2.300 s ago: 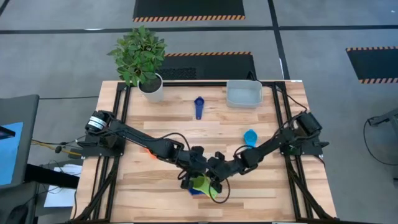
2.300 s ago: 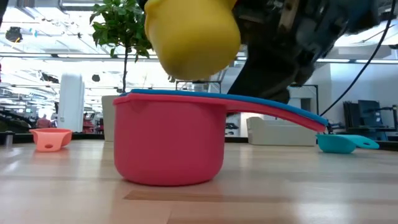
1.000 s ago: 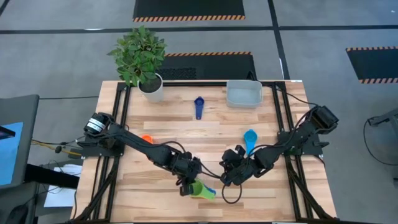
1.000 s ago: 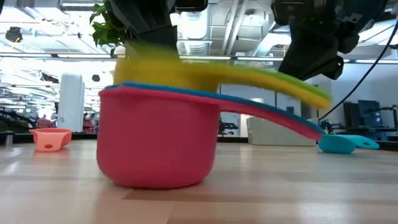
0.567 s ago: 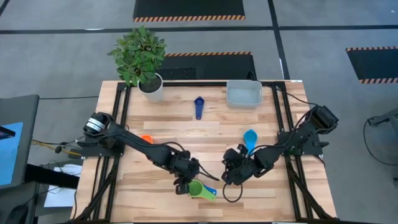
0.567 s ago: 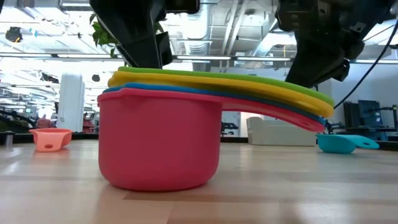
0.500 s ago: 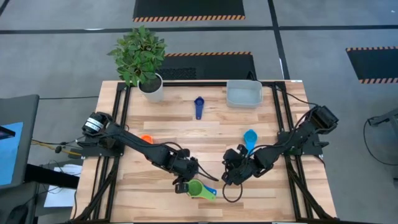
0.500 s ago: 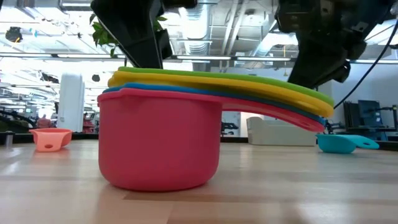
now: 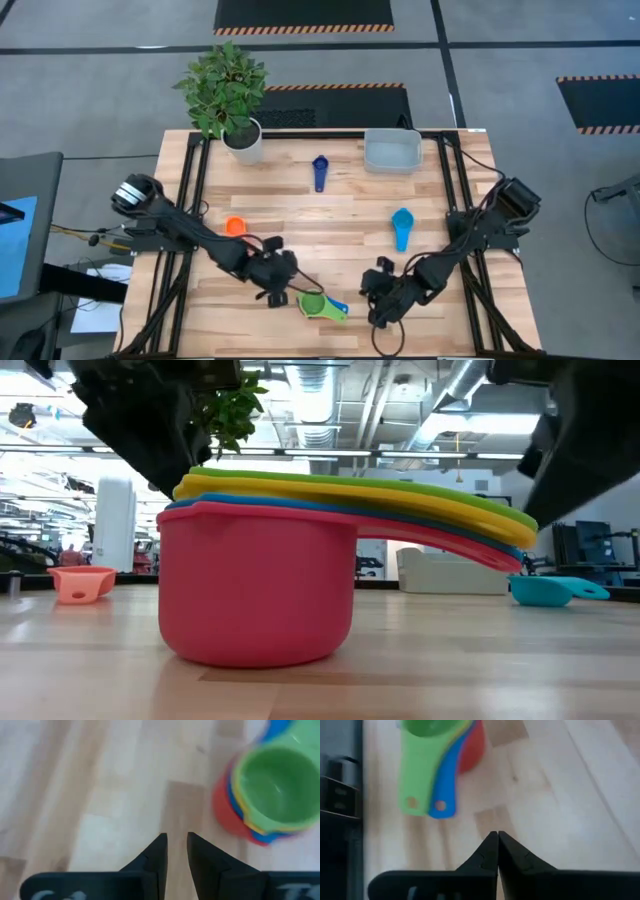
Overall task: Nest measuring cups in basket
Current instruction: Move the stacked measuring cups towards the center of the table
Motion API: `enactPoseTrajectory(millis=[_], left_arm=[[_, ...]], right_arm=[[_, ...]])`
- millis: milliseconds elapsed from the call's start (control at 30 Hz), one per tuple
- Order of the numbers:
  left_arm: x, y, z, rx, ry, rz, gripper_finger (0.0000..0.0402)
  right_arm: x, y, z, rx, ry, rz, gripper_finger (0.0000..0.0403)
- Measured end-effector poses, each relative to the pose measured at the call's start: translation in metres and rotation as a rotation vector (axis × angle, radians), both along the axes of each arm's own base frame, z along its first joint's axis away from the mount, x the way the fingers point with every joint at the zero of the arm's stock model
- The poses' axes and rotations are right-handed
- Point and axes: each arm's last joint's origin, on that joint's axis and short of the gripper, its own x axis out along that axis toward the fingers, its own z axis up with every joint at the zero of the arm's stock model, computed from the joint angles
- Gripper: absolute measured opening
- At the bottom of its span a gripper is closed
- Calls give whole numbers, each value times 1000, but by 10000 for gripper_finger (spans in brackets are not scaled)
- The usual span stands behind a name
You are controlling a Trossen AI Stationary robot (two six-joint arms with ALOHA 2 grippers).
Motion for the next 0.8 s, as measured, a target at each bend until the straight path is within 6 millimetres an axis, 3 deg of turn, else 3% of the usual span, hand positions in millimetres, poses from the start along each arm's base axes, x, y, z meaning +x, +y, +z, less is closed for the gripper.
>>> enactPoseTrajectory(millis=[167,433,700,800], left_arm=[[-7,15,4,93,-91,138,60],[6,28,20,300,-259,150,60],[1,-1,25,251,-333,48,60],[-5,-14,25,225,-351,24,61]], right_arm=[[9,-2,3,-38,-40,27,28],[43,-4,49,-49,-196,-33,10],[50,35,71,-153,-259,-30,6],[52,52,66,-145,-256,-8,11]])
